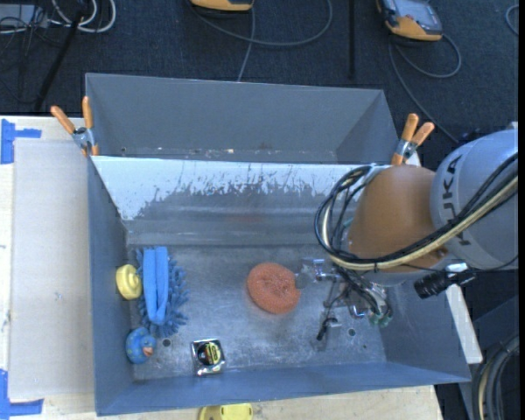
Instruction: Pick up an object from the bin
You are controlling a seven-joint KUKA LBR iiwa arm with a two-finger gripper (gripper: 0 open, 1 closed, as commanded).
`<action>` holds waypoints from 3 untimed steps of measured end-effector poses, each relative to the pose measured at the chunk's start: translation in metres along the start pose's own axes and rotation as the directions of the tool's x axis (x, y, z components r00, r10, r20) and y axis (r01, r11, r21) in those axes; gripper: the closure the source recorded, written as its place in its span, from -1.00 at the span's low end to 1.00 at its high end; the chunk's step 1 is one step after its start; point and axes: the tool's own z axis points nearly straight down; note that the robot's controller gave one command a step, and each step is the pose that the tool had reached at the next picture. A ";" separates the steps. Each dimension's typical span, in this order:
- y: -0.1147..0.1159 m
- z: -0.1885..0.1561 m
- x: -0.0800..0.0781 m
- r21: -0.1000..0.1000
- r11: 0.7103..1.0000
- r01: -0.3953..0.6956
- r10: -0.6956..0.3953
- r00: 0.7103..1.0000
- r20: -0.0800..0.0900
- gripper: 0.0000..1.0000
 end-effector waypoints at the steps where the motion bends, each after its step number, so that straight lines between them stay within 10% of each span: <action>1: 0.004 0.046 -0.015 -0.002 0.986 -0.164 0.164 0.986 -0.005 1.00; 3: 0.000 -0.019 -0.018 0.000 0.987 -0.159 0.159 0.987 -0.007 1.00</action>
Offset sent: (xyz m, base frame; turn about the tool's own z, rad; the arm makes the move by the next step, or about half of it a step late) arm 0.0000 0.0000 0.0000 0.0000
